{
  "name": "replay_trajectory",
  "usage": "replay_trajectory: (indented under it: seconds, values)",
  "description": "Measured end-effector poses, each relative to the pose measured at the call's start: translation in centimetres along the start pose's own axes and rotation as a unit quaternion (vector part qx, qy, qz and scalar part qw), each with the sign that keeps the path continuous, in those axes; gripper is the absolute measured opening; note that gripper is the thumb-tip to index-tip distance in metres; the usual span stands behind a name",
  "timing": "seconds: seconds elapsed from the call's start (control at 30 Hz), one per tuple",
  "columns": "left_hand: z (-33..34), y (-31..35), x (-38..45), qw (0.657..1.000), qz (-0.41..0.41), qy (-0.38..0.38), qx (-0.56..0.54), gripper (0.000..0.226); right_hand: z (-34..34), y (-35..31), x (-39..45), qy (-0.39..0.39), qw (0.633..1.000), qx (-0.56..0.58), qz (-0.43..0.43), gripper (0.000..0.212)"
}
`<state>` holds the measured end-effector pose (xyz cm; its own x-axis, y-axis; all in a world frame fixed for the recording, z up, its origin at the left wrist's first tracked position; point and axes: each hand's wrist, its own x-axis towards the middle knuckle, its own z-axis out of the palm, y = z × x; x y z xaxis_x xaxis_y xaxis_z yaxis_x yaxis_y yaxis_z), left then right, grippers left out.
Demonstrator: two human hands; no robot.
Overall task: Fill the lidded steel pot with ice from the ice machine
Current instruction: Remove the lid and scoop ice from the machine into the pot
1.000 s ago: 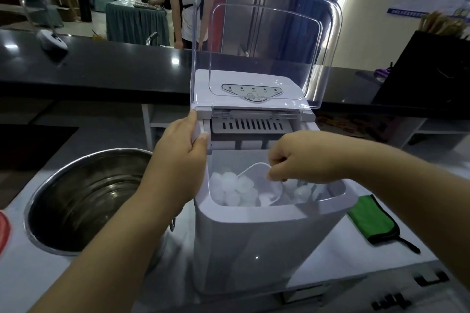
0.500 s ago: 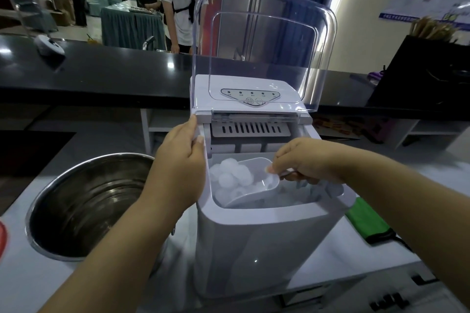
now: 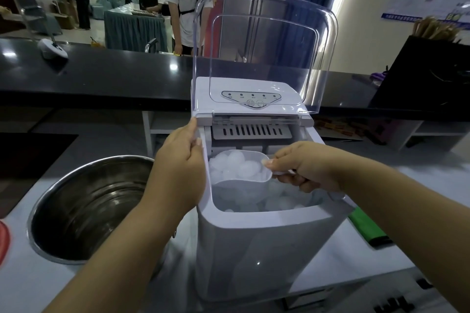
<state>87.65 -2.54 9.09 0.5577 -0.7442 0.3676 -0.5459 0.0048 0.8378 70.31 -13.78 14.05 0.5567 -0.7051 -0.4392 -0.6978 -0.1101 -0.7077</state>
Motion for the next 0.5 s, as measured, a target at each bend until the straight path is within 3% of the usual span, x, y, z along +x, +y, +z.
replay_trajectory:
  seconds: [0.33,0.5]
  values:
    - [-0.2,0.5,-0.1,1.000,0.008,0.017,0.013,0.044,-0.4,0.4,-0.7,0.040,0.995,0.089,-0.025,0.036]
    - [-1.0,0.3,-0.3,0.999,0.013,0.016,0.038,0.035,0.0,0.3,-1.6,0.082,0.989,0.091,-0.084,0.038]
